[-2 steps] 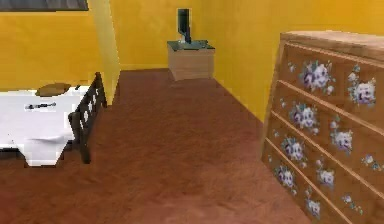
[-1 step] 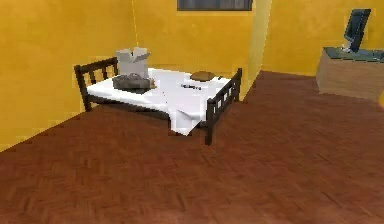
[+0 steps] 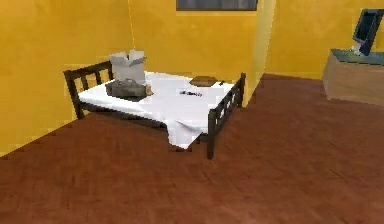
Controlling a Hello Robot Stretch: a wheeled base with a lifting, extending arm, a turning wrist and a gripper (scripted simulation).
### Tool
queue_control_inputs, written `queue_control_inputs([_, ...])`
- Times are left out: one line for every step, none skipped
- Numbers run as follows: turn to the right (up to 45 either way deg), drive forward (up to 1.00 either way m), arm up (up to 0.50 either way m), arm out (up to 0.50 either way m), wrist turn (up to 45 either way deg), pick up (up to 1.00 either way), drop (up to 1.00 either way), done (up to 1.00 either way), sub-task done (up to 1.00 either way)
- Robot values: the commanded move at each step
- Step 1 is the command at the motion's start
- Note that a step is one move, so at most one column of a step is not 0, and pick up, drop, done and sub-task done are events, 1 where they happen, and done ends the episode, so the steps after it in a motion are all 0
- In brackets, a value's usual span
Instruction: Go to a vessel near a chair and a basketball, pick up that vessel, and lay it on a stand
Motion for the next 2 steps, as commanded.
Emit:
queue_control_inputs([27.0, 0.0, 0.0, 0.0, 0.0, 0.0, 0.0, 0.0, 0.0])
queue_control_inputs([0.0, 1.0, 0.0, 0.0, 0.0, 0.0, 0.0, 0.0, 0.0])
